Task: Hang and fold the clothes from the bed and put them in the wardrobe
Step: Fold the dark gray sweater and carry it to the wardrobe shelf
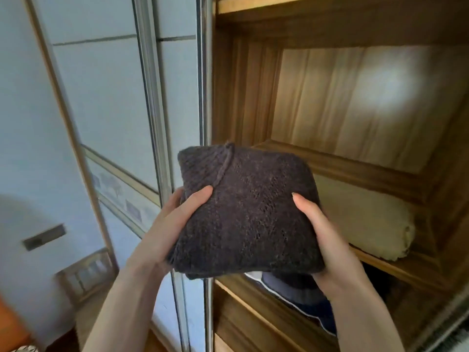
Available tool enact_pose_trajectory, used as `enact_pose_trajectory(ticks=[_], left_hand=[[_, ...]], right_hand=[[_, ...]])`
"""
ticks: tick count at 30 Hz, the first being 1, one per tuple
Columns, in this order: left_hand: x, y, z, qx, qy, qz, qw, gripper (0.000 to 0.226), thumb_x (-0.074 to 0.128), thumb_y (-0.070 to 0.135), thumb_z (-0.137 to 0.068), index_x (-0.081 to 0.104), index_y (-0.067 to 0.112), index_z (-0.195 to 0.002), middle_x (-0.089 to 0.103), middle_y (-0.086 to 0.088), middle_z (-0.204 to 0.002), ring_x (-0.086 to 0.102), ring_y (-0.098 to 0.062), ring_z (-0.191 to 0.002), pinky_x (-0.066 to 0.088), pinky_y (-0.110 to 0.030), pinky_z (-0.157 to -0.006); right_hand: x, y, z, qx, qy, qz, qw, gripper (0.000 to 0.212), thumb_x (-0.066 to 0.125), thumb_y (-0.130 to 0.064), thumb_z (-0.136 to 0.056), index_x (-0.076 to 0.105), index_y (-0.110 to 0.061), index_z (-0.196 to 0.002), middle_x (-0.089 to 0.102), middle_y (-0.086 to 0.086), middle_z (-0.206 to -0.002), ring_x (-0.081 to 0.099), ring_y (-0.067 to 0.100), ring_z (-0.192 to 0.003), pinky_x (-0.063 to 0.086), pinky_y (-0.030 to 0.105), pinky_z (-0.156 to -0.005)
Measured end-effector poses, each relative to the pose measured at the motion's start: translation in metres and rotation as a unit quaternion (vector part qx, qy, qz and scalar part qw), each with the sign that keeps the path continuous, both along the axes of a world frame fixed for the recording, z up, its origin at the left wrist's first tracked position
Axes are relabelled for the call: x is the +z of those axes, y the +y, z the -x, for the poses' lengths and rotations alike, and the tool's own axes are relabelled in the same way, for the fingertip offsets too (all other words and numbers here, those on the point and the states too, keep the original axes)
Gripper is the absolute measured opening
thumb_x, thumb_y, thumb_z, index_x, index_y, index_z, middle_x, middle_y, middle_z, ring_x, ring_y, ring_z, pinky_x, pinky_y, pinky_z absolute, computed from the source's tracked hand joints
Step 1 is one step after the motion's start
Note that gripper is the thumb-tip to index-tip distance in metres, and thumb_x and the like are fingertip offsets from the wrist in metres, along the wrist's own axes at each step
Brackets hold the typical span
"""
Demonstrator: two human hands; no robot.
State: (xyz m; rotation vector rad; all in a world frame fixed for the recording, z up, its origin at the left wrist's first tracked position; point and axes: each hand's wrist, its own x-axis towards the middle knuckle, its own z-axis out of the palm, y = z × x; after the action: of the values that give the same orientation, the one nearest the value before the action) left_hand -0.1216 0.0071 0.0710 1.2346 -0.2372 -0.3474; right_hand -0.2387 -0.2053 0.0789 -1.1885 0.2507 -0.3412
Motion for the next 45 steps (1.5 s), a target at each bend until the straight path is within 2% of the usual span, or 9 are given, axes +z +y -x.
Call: enact_pose_trajectory(ticks=[8,13,21,25,29,32,37,41,45], left_hand=[[0.046,-0.080,-0.063,-0.119,-0.030,-0.005,0.992,0.026,0.068,0.035,-0.097,0.068,0.021,-0.119,0.074,-0.009,-0.129,0.079,-0.013,-0.092,0.060,-0.032,-0.082],[0.063,-0.125,-0.066,-0.198,-0.032,-0.003,0.980,0.034,0.072,0.041,-0.094,0.066,0.033,-0.127,0.079,0.007,-0.109,0.077,-0.013,-0.097,0.058,-0.034,-0.079],[0.065,-0.185,-0.085,-0.234,0.012,-0.083,0.969,0.070,0.082,0.045,-0.086,0.059,0.014,-0.144,0.074,-0.009,-0.125,0.072,-0.028,-0.111,0.057,-0.037,-0.081],[0.068,-0.198,-0.093,-0.252,0.001,-0.126,0.959,0.057,0.079,0.043,-0.090,0.066,0.010,-0.134,0.077,-0.009,-0.112,0.074,-0.025,-0.101,0.056,-0.033,-0.074],[0.079,-0.198,-0.100,-0.262,-0.110,-0.231,0.931,0.080,0.078,0.055,-0.086,0.051,0.014,-0.149,0.064,-0.005,-0.136,0.063,-0.021,-0.114,0.050,-0.035,-0.096],[0.087,-0.198,-0.109,-0.188,-0.273,-0.324,0.886,0.082,0.073,0.061,-0.089,0.050,0.014,-0.152,0.064,-0.004,-0.137,0.062,-0.020,-0.114,0.052,-0.035,-0.098],[0.095,-0.200,-0.089,-0.116,-0.488,-0.306,0.809,0.056,0.050,0.046,-0.107,0.046,0.021,-0.157,0.049,-0.004,-0.159,0.044,-0.024,-0.147,0.034,-0.031,-0.118],[0.071,-0.213,-0.076,-0.184,-0.542,-0.346,0.743,0.065,0.042,0.052,-0.108,0.028,0.026,-0.166,0.025,0.006,-0.172,0.017,-0.010,-0.159,0.010,-0.022,-0.123],[0.053,-0.219,-0.086,-0.203,-0.497,-0.359,0.764,0.066,0.043,0.058,-0.105,0.030,0.033,-0.164,0.029,0.008,-0.170,0.025,-0.011,-0.156,0.020,-0.032,-0.128]], right_hand=[[0.039,-0.036,-0.003,-0.159,0.015,0.030,0.987,0.070,0.078,-0.058,-0.074,0.063,-0.033,-0.138,0.077,-0.002,-0.121,0.076,0.027,-0.105,0.059,0.051,-0.095],[0.054,-0.065,0.004,-0.254,0.023,0.061,0.965,0.086,0.082,-0.060,-0.071,0.053,-0.033,-0.147,0.073,-0.003,-0.127,0.074,0.023,-0.110,0.058,0.047,-0.096],[0.047,-0.096,0.006,-0.337,0.114,0.154,0.922,0.087,0.066,-0.065,-0.088,0.030,-0.033,-0.160,0.055,-0.003,-0.147,0.059,0.022,-0.126,0.046,0.046,-0.113],[0.046,-0.100,0.001,-0.343,0.152,0.196,0.906,0.086,0.058,-0.068,-0.093,0.027,-0.027,-0.161,0.050,-0.001,-0.151,0.055,0.024,-0.133,0.042,0.045,-0.117],[0.049,-0.104,0.003,-0.405,0.214,0.370,0.809,0.078,0.054,-0.057,-0.100,0.021,-0.028,-0.164,0.034,0.005,-0.164,0.036,0.030,-0.148,0.031,0.046,-0.123],[0.061,-0.097,0.005,-0.414,0.132,0.483,0.760,0.057,0.054,-0.039,-0.105,0.039,-0.027,-0.158,0.044,-0.001,-0.158,0.040,0.019,-0.146,0.031,0.032,-0.119],[0.066,-0.095,-0.014,-0.296,0.213,0.618,0.697,0.064,0.041,-0.058,-0.104,0.033,-0.030,-0.162,0.034,-0.008,-0.166,0.026,0.013,-0.154,0.022,0.034,-0.125],[0.057,-0.105,-0.021,-0.276,0.278,0.610,0.689,0.071,0.030,-0.067,-0.102,0.023,-0.034,-0.164,0.021,-0.011,-0.171,0.013,0.011,-0.158,0.013,0.036,-0.129],[0.050,-0.107,-0.026,-0.263,0.306,0.627,0.666,0.070,0.027,-0.067,-0.103,0.022,-0.033,-0.165,0.020,-0.011,-0.171,0.013,0.011,-0.158,0.011,0.033,-0.127]])
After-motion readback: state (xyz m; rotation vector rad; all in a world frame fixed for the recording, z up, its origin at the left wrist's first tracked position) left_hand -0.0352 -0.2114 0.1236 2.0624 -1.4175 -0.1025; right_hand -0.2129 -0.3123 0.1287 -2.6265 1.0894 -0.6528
